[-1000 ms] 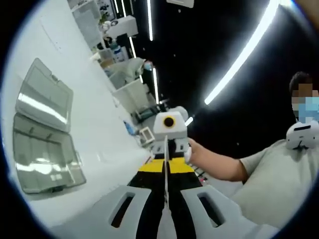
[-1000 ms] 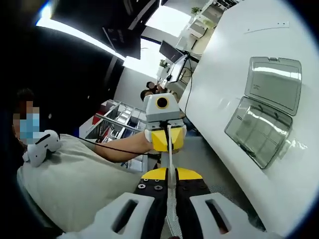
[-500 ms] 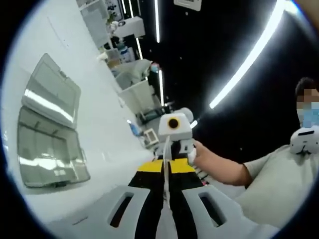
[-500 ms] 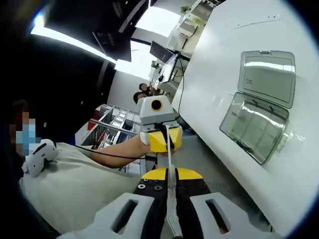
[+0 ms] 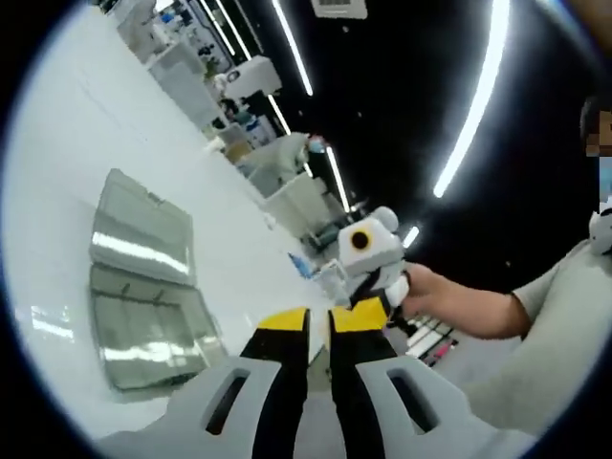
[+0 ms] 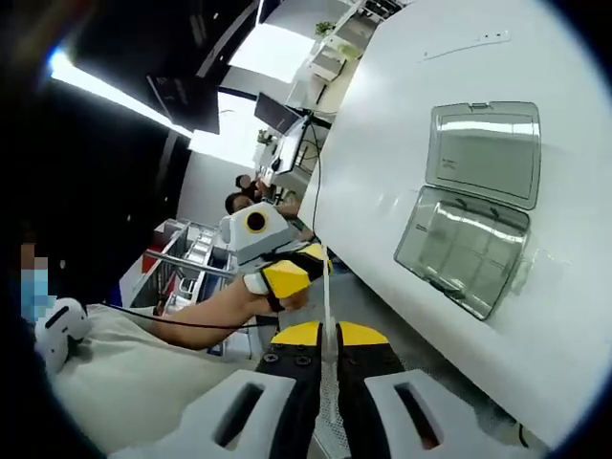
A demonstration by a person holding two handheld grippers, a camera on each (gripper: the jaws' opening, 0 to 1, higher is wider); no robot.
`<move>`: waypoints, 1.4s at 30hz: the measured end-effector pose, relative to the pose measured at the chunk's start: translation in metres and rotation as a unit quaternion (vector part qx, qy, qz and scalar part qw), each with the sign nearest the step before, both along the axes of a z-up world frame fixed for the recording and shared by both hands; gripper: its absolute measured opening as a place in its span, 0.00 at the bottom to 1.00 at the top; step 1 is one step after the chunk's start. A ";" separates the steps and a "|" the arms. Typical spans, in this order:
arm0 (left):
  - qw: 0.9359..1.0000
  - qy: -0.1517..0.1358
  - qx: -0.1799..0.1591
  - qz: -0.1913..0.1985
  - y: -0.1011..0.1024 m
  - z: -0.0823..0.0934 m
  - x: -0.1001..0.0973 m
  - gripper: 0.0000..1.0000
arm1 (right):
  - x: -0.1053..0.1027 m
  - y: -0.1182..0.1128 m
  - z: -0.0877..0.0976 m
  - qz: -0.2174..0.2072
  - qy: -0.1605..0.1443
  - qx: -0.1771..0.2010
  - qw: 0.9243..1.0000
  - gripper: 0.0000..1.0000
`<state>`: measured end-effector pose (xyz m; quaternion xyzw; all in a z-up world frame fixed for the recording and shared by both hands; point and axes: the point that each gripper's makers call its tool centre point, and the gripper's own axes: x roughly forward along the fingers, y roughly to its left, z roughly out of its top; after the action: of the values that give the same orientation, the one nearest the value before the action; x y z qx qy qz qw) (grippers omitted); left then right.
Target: Insert the divider into the dual guide fixture by aligning both edges with the guide slots and pushing it downward to the bottom, including one-sided entry, uneven engagement, binding, and posture correction.
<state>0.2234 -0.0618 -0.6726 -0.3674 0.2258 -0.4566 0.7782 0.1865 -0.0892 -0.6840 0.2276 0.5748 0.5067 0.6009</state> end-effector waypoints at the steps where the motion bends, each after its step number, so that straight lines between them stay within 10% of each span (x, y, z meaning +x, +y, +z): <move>1: 1.000 -0.005 0.008 0.003 0.001 0.000 0.000 0.05 | 0.002 0.000 -0.002 -0.004 -0.004 -0.007 1.000 0.00; 11: 0.990 -0.069 0.120 0.022 0.012 -0.014 -0.007 0.05 | 0.022 -0.013 -0.028 -0.046 -0.020 -0.128 0.991 0.00; 17: 0.972 -0.116 0.202 0.035 0.023 -0.025 -0.010 0.05 | 0.033 -0.016 -0.045 -0.065 -0.030 -0.195 0.978 0.00; 35: 0.946 -0.154 0.282 0.039 0.043 -0.040 -0.022 0.06 | 0.058 -0.010 -0.080 -0.117 -0.011 -0.301 0.946 0.00; 42: 0.937 -0.171 0.304 0.034 0.043 -0.042 -0.026 0.06 | 0.055 -0.016 -0.091 -0.144 0.020 -0.358 0.922 0.00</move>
<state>0.1971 -0.0185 -0.7146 -0.0370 0.2048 -0.3954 0.8946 0.2417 -0.1051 -0.7755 0.0882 0.6905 0.1706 0.6974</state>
